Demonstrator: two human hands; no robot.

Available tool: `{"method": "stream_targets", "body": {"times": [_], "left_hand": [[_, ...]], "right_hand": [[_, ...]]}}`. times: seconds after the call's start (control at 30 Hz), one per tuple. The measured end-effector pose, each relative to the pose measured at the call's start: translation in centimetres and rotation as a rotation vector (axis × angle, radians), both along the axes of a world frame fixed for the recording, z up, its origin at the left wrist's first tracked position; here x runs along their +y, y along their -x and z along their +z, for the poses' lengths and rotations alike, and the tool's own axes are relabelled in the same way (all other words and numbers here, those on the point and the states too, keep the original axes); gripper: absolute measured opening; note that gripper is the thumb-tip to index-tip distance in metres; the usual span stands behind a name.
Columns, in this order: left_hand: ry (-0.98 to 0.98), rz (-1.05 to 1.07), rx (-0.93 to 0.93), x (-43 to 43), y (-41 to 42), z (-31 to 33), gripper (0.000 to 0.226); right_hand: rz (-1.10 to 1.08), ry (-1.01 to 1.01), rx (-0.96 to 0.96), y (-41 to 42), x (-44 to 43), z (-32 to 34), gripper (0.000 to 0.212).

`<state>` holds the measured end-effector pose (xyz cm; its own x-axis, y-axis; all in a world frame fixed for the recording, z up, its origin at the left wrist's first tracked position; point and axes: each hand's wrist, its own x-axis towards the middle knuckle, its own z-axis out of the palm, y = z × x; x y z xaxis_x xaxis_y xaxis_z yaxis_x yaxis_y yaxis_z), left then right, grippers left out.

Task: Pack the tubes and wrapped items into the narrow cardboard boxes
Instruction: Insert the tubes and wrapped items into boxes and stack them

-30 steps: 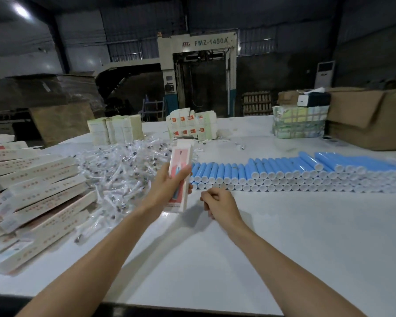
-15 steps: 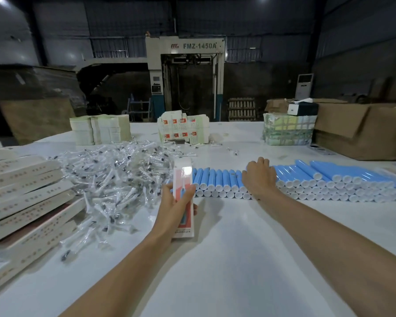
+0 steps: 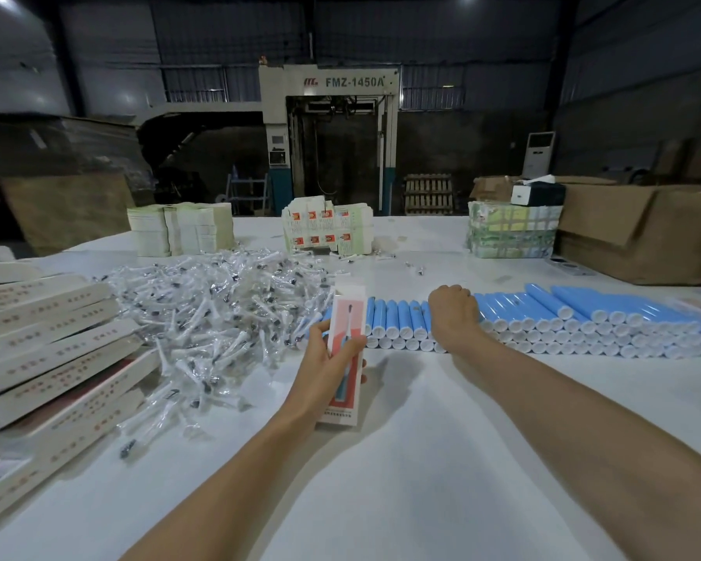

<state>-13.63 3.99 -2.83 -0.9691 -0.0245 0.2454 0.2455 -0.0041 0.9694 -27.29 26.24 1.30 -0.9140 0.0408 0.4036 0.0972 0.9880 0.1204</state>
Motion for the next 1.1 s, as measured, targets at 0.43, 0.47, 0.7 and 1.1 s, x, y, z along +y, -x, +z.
{"method": "stream_targets", "body": {"times": [0.43,0.47,0.7,1.1], "left_hand": [[0.146,-0.082,-0.005,0.8,-0.9,1.2,0.063],[0.157,-0.089,0.001,0.8,-1.0,1.2,0.061],[0.221,-0.108,0.050,1.3,-1.9,1.5,0.073],[0.212,-0.150,0.081,1.4,-1.9,1.6,0.065]], "right_hand": [[0.659,1.857,-0.077,-7.0,2.9,5.2,0.034],[0.759,1.925,-0.052,-7.8,2.8,5.9,0.032],[0.816,1.740,0.169,-9.3,-0.3,6.6,0.025],[0.708,1.449,0.066,-9.4,1.0,5.5,0.035]]}}
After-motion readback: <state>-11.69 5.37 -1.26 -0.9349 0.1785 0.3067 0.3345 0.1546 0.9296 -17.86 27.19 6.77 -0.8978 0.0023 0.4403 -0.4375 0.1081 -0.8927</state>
